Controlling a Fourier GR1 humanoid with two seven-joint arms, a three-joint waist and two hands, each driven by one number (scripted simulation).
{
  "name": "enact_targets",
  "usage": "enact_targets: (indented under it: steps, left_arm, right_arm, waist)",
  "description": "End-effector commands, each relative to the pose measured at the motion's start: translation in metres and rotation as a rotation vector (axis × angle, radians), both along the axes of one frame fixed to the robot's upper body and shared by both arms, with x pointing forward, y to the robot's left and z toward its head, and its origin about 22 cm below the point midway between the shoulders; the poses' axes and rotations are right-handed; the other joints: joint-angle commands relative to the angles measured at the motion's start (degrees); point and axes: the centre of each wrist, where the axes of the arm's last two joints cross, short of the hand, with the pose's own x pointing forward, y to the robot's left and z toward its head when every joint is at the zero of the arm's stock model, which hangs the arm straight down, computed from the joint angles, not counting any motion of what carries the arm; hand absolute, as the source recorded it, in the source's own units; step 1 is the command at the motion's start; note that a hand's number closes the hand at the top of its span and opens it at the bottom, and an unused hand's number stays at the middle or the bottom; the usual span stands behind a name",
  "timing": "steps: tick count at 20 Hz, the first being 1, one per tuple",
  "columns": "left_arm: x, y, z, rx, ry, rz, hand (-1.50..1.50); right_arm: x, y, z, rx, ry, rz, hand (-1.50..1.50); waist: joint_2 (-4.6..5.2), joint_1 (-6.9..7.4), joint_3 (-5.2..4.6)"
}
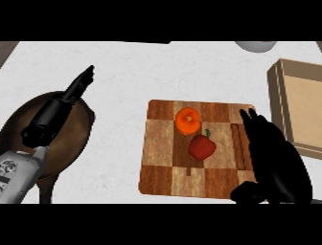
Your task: Pick the bell pepper from the cutting board and place it in the cardboard box
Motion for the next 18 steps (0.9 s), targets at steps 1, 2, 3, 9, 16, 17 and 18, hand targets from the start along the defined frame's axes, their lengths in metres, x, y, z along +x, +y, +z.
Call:
enact_targets:
  steps: [1, 2, 3, 9, 16, 17, 18]
  left_arm:
    - [-0.003, -0.001, -0.002, -0.001, 0.007, 0.0, 0.0]
    - [0.005, -0.002, 0.006, -0.001, -0.004, 0.02, 0.0]
    - [-0.001, -0.004, -0.002, -0.007, 0.013, -0.004, 0.0]
    - [-0.002, 0.01, 0.002, -0.005, 0.007, 0.033, 0.0]
    - [-0.009, 0.006, 0.001, -0.006, 0.025, 0.05, 0.0]
    - [-0.006, 0.019, 0.007, 0.0, -0.001, 0.064, 0.0]
    - [-0.007, -0.002, -0.004, -0.004, 0.013, 0.034, 0.0]
  right_arm:
    - [0.009, 0.039, 0.002, -0.114, 0.144, -0.138, -1.5]
    - [0.016, 0.043, 0.001, -0.105, 0.167, -0.14, -1.5]
    - [0.022, 0.052, -0.01, -0.107, 0.179, -0.159, -1.5]
    - [0.042, 0.089, -0.016, -0.108, 0.223, -0.16, -1.5]
    - [0.064, 0.102, -0.018, -0.189, 0.206, -0.226, -1.5]
    - [0.055, 0.118, -0.026, -0.186, 0.199, -0.215, -1.5]
    - [0.065, 0.128, -0.025, -0.181, 0.196, -0.21, -1.5]
  waist:
    - [-0.35, -0.02, 0.02]
    - [-0.16, -0.78, 0.06]
    - [-0.2, -0.47, 0.14]
    - [-0.61, -1.86, 0.24]
    - [-0.84, -3.17, 0.42]
    - [-0.9, -3.3, 0.38]
    - [-0.48, -2.65, 0.41]
